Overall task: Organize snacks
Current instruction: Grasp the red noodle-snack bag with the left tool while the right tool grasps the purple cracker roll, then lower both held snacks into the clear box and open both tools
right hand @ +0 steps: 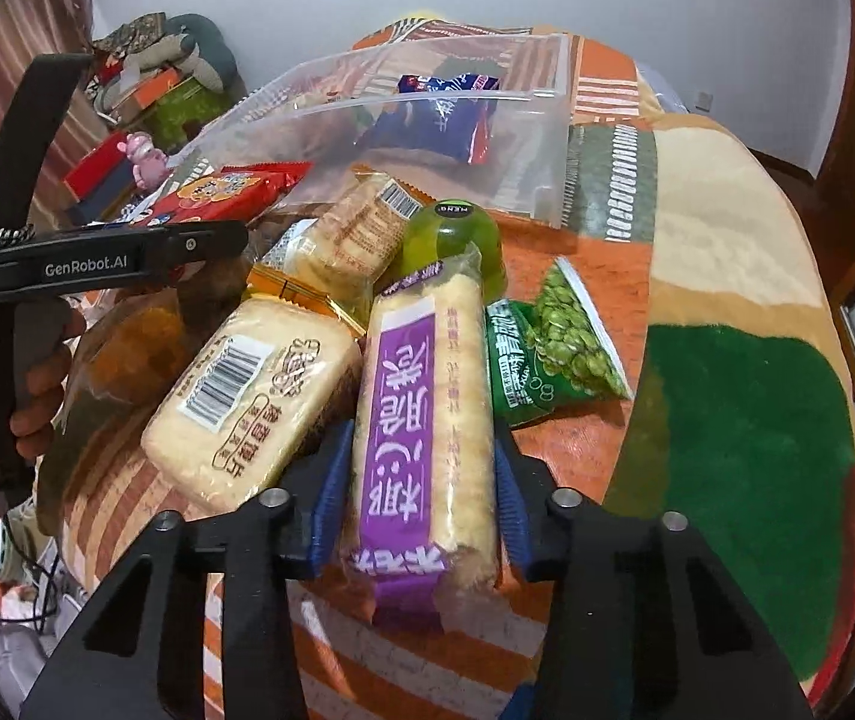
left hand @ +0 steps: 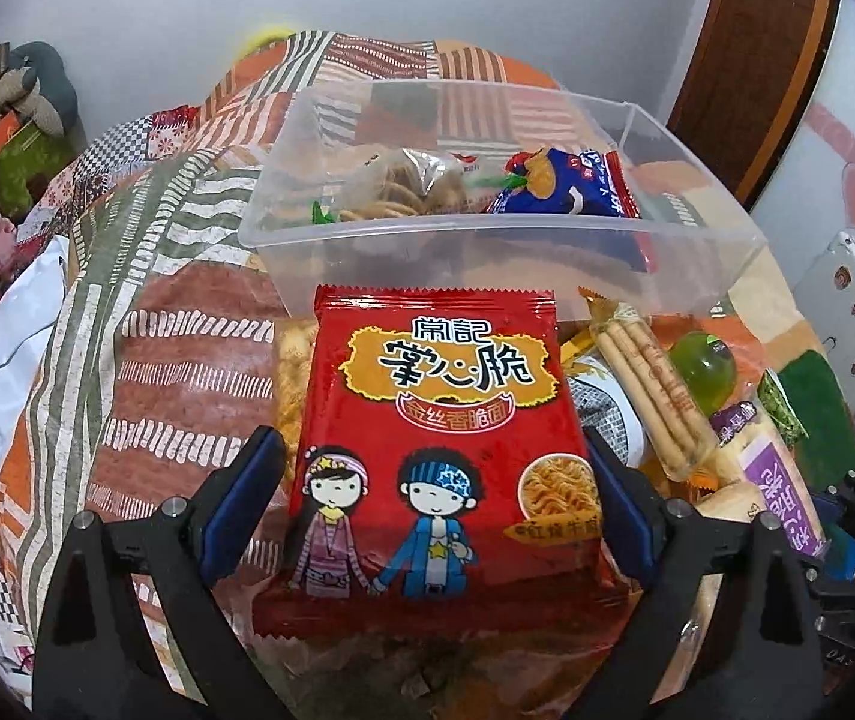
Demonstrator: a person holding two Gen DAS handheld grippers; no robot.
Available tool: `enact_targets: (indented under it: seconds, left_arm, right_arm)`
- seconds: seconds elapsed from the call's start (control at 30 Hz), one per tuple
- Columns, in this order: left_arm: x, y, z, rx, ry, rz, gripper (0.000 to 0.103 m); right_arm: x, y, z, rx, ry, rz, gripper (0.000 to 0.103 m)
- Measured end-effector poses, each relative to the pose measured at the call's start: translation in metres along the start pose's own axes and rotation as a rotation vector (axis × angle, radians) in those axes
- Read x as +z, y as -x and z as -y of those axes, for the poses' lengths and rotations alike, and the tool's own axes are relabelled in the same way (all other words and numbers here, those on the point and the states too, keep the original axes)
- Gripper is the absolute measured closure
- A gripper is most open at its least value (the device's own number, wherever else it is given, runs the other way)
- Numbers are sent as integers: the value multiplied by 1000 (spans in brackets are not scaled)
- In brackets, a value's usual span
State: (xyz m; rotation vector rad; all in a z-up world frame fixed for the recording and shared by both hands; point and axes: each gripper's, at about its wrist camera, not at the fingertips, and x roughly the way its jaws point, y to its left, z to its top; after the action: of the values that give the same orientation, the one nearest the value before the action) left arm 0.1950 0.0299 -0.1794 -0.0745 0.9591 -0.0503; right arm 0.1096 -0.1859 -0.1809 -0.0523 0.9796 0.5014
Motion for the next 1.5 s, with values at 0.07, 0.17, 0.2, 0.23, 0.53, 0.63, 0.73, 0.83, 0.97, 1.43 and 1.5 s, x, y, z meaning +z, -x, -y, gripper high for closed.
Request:
enact_targets:
  seconds: [0.07,0.17,0.2,0.23,0.53,0.63,0.73,0.83,0.97,1.43,1.5]
  left_arm:
    - [-1,3,1,-3,-7,18,19]
    - [-2,7,3,0,-23,34,28]
    - [-2,8,4,-2,-29,38,30]
    - [-2,9,5,-2,-34,40,31]
    - [-5,34,2,-6,-33,90,35]
    - [-4,47,0,-11,-27,117,35]
    - [0,59,-3,-15,-18,147,35]
    - [7,71,-3,-11,-19,181,35]
    - [18,83,-3,-12,-18,221,35]
    - [73,84,-3,11,-26,310,35]
    - [79,76,-6,16,-19,305,35]
  right_arm:
    - [0,0,-1,1,-1,7,65]
    - [0,2,1,11,-13,18,65]
    - [0,3,2,18,-20,20,65]
    - [1,4,2,24,-26,22,65]
    - [3,31,10,43,-68,80,65]
    - [8,39,11,37,-71,111,65]
    - [18,47,11,35,-72,152,65]
    - [30,54,11,29,-67,193,65]
    - [49,59,10,22,-61,252,65]
    - [110,60,10,-8,-41,388,65]
    - [117,56,10,-13,-41,395,65]
